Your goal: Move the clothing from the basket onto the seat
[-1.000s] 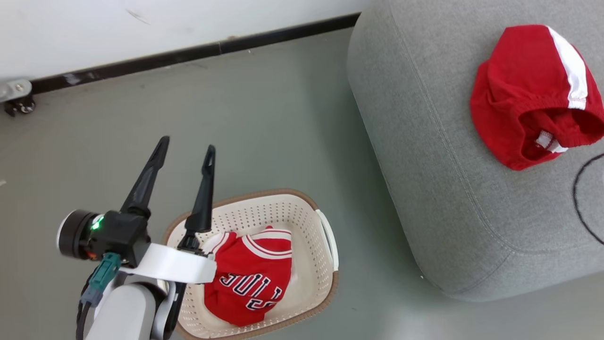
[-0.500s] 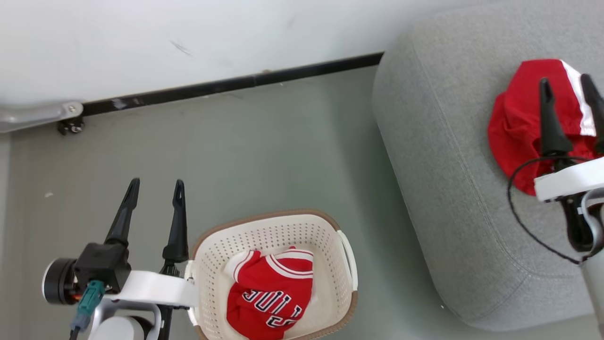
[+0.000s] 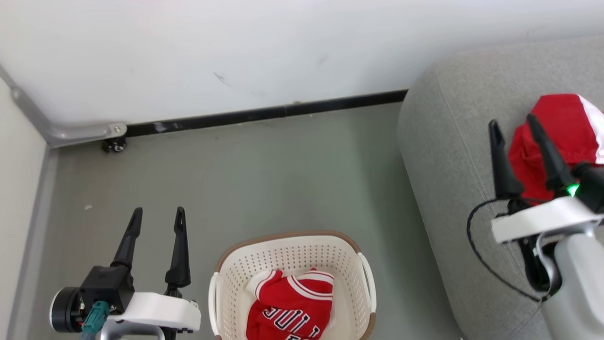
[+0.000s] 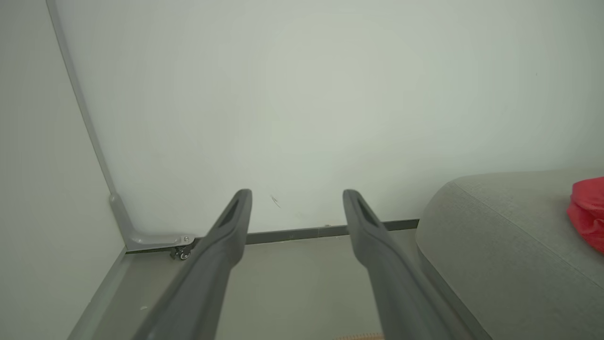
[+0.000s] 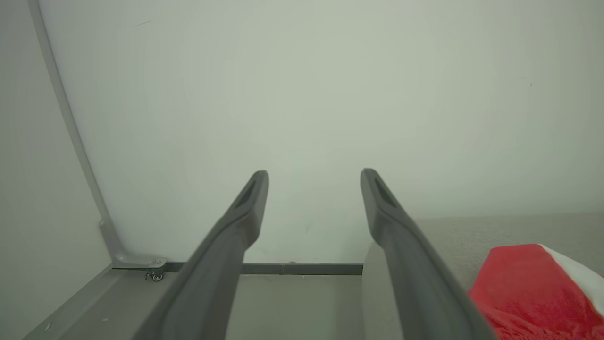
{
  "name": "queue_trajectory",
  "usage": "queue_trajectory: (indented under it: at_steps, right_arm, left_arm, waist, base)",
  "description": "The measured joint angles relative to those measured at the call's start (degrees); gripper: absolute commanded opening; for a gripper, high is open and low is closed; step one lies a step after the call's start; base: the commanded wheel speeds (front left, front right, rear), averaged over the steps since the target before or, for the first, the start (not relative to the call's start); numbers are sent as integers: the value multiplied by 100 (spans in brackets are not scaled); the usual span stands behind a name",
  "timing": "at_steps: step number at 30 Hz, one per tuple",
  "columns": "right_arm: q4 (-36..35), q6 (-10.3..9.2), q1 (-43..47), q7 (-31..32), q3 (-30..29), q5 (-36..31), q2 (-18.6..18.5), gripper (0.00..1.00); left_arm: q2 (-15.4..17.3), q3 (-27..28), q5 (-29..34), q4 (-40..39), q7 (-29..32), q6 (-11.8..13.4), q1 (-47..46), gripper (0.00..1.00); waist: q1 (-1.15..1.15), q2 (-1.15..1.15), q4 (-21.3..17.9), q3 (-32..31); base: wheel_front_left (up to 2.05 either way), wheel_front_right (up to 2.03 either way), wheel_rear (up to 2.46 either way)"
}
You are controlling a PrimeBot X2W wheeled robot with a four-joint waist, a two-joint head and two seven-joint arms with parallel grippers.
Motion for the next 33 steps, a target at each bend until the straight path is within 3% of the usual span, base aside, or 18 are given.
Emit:
queue_trajectory:
  at_steps: [20, 33]
  right_arm:
    - [-648, 0, 1529, -4, -109, -632, 926, 100]
    - [-914, 0, 2166, 4, -260, -811, 1105, 100]
  left_arm:
    - [-122, -69, -8, 67, -8, 1, 543, 100]
    - [-124, -118, 0, 168, -8, 0, 620, 100]
  waist:
    - [0, 0, 311, -699]
    - [0, 0, 314, -843]
  base:
    - [0, 0, 0]
    - [0, 0, 0]
